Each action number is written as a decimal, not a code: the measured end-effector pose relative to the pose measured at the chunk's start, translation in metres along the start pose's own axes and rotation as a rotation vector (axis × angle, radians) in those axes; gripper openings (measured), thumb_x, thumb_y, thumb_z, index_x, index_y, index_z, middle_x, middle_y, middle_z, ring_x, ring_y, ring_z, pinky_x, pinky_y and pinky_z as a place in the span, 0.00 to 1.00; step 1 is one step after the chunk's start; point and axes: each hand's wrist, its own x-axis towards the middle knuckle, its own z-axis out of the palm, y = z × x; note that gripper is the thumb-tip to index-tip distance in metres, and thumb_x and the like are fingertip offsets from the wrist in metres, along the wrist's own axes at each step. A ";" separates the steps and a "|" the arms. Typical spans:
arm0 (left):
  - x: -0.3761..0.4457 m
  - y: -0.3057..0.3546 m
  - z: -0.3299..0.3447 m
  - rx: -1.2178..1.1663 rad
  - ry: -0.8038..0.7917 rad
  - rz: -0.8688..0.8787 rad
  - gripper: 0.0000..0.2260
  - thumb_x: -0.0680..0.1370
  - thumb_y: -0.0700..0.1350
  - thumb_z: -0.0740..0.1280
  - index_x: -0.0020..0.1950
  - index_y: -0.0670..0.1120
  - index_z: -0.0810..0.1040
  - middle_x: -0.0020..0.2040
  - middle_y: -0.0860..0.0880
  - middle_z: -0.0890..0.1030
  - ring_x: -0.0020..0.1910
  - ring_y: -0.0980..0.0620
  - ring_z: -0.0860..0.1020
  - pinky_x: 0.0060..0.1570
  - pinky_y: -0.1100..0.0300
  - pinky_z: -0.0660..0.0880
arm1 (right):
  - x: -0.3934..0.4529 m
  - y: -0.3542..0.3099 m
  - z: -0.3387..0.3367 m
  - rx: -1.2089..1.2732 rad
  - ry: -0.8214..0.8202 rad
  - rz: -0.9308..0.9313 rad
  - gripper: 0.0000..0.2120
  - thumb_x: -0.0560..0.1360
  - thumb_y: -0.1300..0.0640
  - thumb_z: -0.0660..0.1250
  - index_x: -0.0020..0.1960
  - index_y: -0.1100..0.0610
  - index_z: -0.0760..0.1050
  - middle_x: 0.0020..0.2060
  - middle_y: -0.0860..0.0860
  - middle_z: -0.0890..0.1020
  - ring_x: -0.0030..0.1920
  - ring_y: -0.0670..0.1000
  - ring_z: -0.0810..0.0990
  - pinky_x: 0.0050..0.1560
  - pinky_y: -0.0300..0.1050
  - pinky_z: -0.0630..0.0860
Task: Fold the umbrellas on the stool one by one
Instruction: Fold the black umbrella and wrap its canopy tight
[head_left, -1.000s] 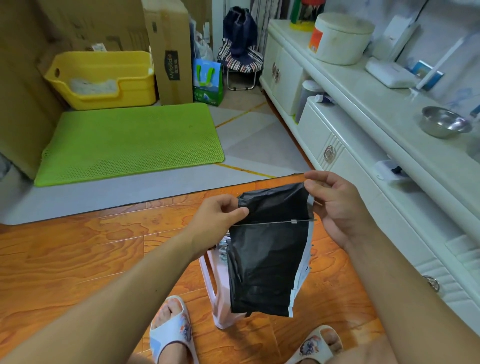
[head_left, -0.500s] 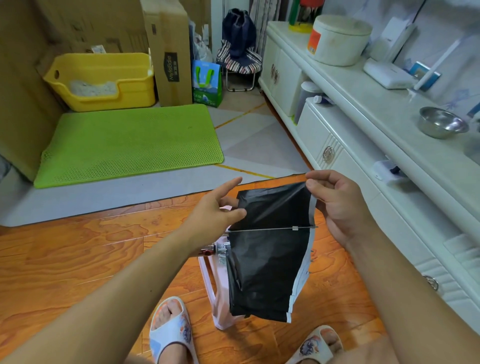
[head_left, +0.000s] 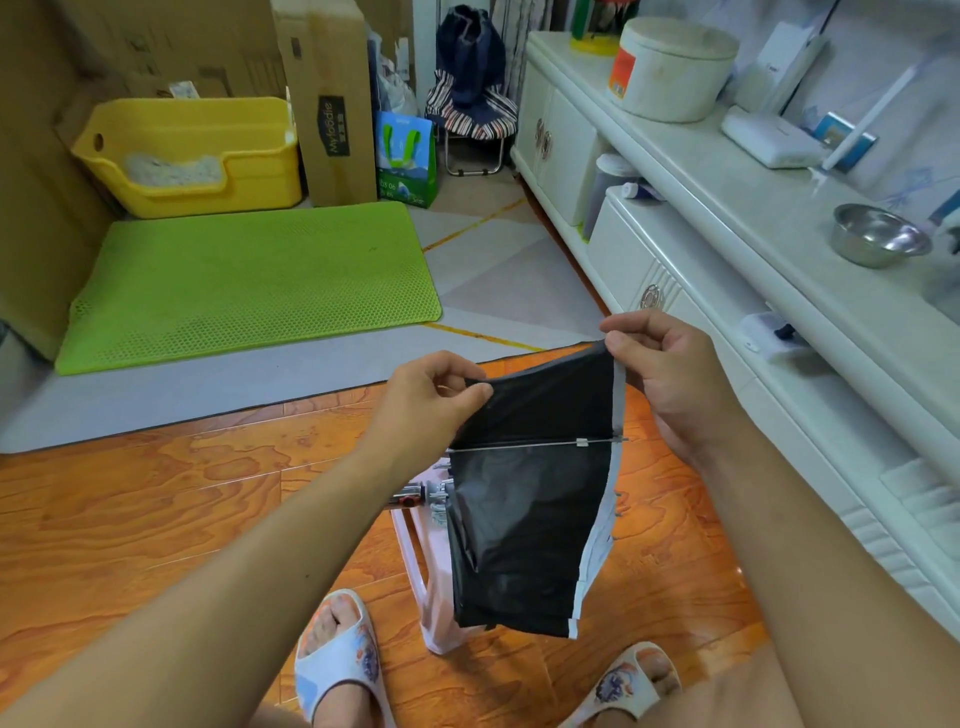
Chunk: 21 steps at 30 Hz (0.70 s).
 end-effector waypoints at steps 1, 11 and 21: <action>0.001 0.000 0.001 0.025 0.011 0.010 0.04 0.77 0.39 0.74 0.44 0.47 0.83 0.32 0.49 0.73 0.31 0.55 0.70 0.34 0.63 0.68 | 0.000 0.001 0.000 -0.012 -0.024 0.004 0.06 0.80 0.56 0.69 0.55 0.51 0.84 0.50 0.53 0.86 0.56 0.54 0.84 0.62 0.60 0.79; 0.002 0.001 -0.002 0.085 0.029 0.013 0.04 0.77 0.39 0.74 0.51 0.45 0.84 0.31 0.53 0.75 0.25 0.62 0.70 0.31 0.70 0.67 | -0.002 -0.003 -0.004 -0.297 0.027 -0.120 0.07 0.76 0.56 0.75 0.53 0.49 0.85 0.42 0.46 0.83 0.45 0.43 0.81 0.51 0.36 0.76; -0.002 -0.002 -0.005 0.266 -0.034 0.166 0.09 0.76 0.41 0.74 0.43 0.56 0.82 0.50 0.52 0.76 0.51 0.50 0.78 0.56 0.56 0.73 | -0.007 -0.002 -0.009 -0.778 -0.324 -0.223 0.22 0.71 0.58 0.78 0.63 0.47 0.80 0.58 0.45 0.80 0.60 0.46 0.76 0.64 0.45 0.73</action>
